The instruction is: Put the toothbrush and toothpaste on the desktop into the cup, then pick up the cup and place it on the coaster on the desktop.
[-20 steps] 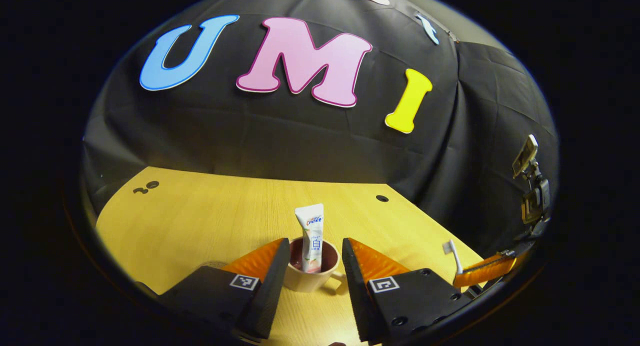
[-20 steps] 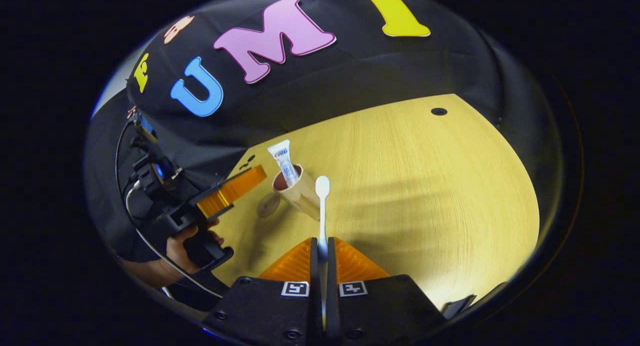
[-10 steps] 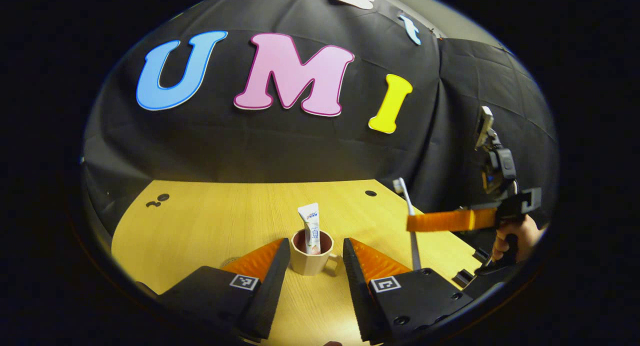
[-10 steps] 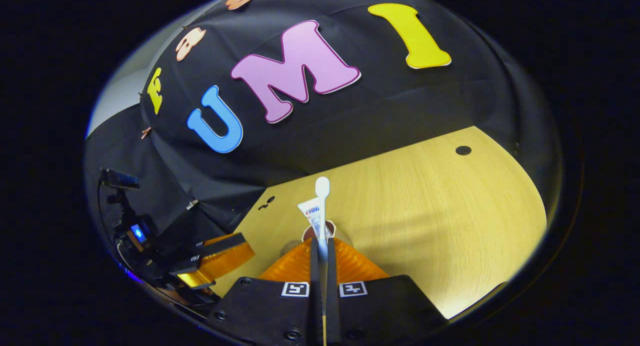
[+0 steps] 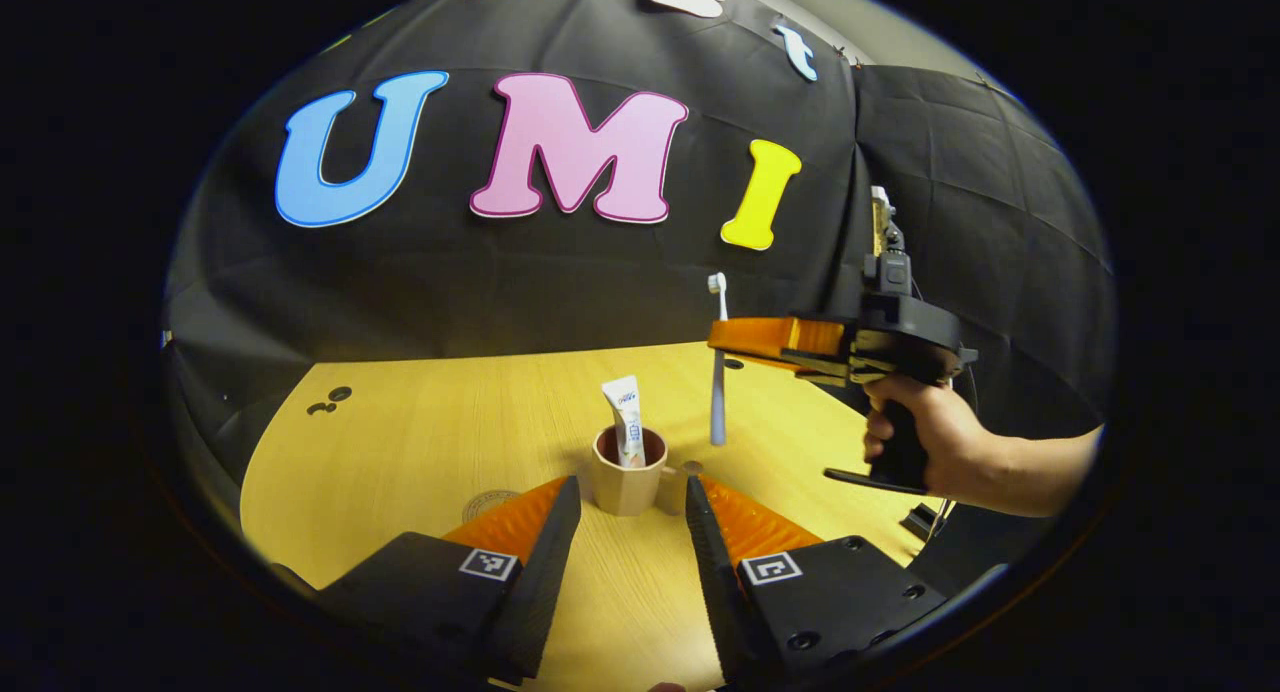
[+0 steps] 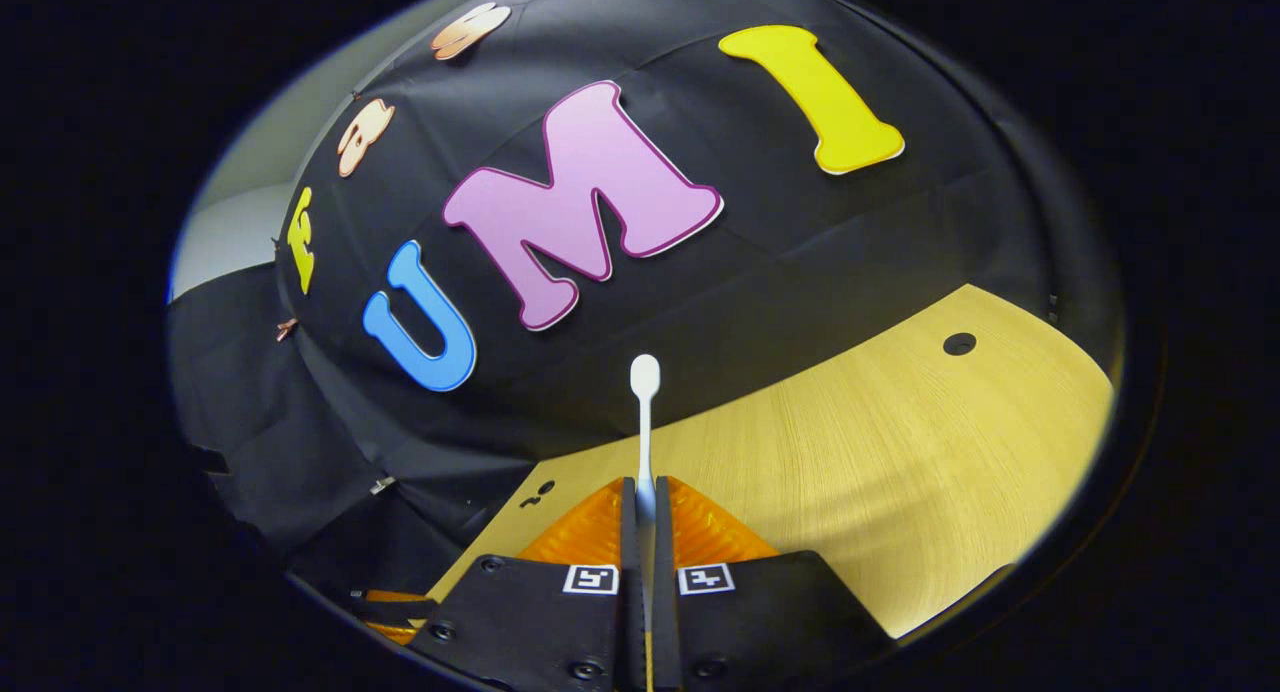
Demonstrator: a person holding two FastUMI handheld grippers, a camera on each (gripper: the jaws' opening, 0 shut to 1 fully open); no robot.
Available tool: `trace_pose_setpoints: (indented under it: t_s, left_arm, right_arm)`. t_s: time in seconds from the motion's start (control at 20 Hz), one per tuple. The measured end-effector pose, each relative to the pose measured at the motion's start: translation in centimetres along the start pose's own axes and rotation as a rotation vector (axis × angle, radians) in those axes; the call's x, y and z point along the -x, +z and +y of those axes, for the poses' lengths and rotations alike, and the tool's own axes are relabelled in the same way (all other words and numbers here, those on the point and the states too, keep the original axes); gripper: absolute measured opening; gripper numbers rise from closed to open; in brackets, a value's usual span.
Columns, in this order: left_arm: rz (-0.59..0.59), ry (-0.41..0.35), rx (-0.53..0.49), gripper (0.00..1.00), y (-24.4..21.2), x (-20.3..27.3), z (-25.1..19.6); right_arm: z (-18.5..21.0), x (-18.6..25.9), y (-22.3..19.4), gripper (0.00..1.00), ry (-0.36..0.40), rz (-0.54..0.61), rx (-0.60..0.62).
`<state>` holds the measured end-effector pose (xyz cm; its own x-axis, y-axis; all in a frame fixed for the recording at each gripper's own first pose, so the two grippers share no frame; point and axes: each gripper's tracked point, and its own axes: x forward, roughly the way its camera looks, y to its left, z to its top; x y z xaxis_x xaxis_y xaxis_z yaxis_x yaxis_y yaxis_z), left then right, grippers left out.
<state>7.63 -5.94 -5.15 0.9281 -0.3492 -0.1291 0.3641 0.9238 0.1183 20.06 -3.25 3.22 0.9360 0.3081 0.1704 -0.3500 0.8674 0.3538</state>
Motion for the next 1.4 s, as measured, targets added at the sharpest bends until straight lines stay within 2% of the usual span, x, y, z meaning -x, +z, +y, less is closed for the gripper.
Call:
trace_pose_setpoints:
  t_s: [0.2,0.4,0.7,0.95,1.25,1.4]
  left_arm:
    - [0.015,-0.005,0.013,0.67,-1.2,1.1,0.4]
    - [0.041,-0.009,0.004,0.67,-3.0,2.1,1.3]
    - [0.073,0.009,0.016,0.67,-4.6,3.0,2.7]
    - [0.071,0.025,0.021,0.67,-4.5,3.2,3.2]
    - [0.074,0.038,0.024,0.67,-4.5,3.3,3.0]
    - [0.068,0.037,0.033,0.67,-4.1,3.3,2.6]
  right_arm:
    - [0.9,-2.2,-0.4,0.07,0.018,-0.049,0.005]
    - [2.7,-3.4,-1.7,0.07,0.061,-0.078,0.081]
    - [1.8,-4.8,-6.0,0.07,0.032,-0.011,0.219]
    - [1.5,-4.9,-7.8,0.07,0.011,0.023,0.235]
    - [0.9,-3.2,-9.6,0.12,-0.013,0.080,0.233]
    - [1.0,-2.1,-10.3,0.19,-0.013,0.119,0.229]
